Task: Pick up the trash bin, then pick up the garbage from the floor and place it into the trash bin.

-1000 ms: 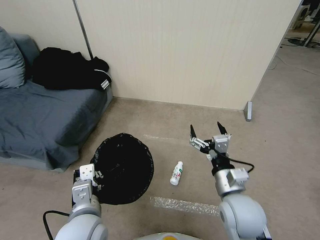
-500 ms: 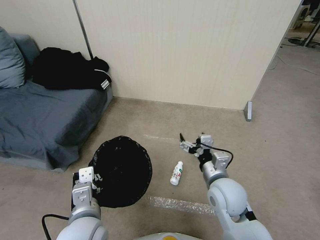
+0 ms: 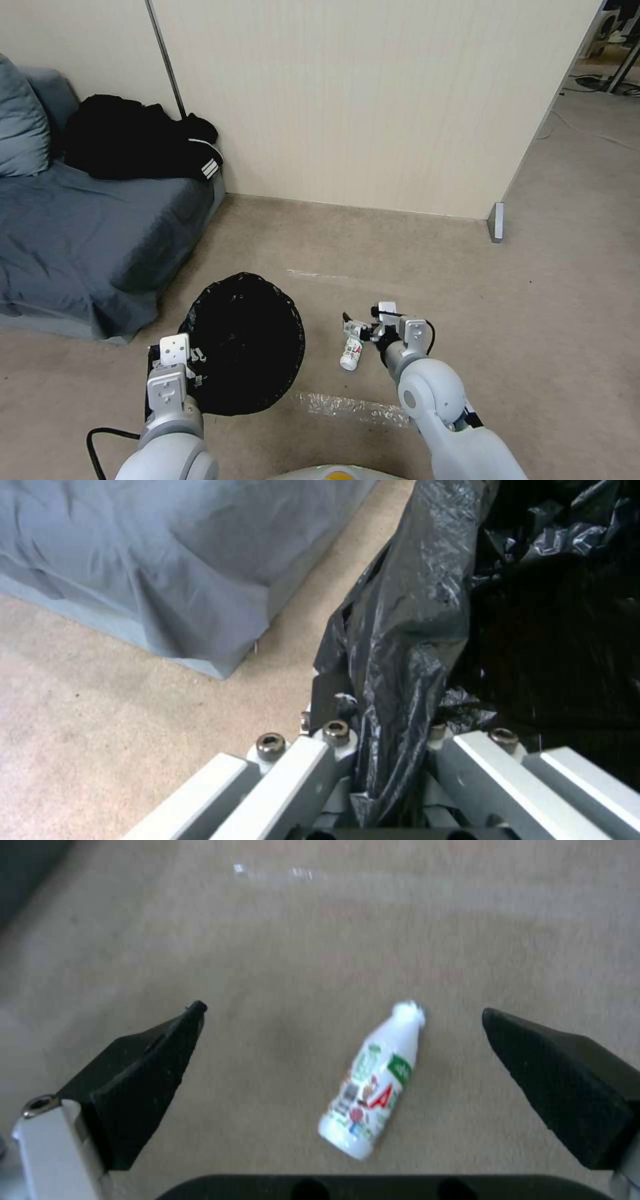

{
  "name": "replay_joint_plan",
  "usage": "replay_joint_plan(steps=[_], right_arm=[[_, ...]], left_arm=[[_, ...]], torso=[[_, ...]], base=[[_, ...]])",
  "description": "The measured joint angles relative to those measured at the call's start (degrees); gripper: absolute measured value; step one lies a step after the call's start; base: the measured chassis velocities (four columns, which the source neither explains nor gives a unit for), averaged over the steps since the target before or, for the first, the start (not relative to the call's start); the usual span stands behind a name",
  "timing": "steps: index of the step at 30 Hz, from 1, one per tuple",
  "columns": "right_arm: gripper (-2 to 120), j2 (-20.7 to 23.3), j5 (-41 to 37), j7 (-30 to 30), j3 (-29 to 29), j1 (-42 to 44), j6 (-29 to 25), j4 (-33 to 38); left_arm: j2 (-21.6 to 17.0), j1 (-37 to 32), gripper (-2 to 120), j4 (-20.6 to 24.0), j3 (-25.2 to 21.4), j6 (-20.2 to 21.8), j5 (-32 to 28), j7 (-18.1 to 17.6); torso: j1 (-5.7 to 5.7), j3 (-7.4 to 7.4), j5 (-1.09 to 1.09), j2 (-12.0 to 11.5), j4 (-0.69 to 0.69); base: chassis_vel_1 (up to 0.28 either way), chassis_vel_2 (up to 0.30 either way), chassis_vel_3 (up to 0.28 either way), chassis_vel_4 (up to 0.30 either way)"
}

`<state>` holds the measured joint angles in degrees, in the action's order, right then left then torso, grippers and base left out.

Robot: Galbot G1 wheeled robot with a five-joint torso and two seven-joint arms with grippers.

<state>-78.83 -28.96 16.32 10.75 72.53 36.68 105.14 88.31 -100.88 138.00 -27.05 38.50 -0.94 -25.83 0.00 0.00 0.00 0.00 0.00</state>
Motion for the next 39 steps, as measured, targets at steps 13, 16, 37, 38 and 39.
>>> replay_joint_plan(steps=[13,16,37,38,39], right_arm=[[100,-1.1,1.8,-1.8,0.7,-0.8,-1.8,-8.8],[100,-1.5,1.8,-2.3,1.1,-0.8,-2.5,-10.3],[100,-5.5,4.7,-6.5,2.0,-6.8,-8.2,-24.4],[100,-5.8,5.0,-6.5,2.0,-7.3,-8.5,-25.4],[100,-6.1,5.4,-6.6,2.0,-7.8,-8.9,-26.5]], left_arm=[[-0.3,-0.1,1,0.2,-0.1,-0.1,-0.4,-0.1],[-0.3,-0.1,1,0.2,0.0,-0.1,-0.4,-0.1],[-0.2,-0.3,1,0.4,0.1,-0.2,-0.3,-0.2],[-0.2,-0.3,1,0.4,0.1,-0.2,-0.3,-0.2],[-0.2,-0.3,1,0.4,0.1,-0.2,-0.3,-0.2]], torso=[[0.00,0.00,0.00,0.0,0.00],[0.00,0.00,0.00,0.0,0.00],[0.00,0.00,0.00,0.0,0.00],[0.00,0.00,0.00,0.0,0.00],[0.00,0.00,0.00,0.0,0.00]], base=[[0.000,0.000,0.000,0.000],[0.000,0.000,0.000,0.000],[0.000,0.000,0.000,0.000],[0.000,0.000,0.000,0.000],[0.000,0.000,0.000,0.000]])
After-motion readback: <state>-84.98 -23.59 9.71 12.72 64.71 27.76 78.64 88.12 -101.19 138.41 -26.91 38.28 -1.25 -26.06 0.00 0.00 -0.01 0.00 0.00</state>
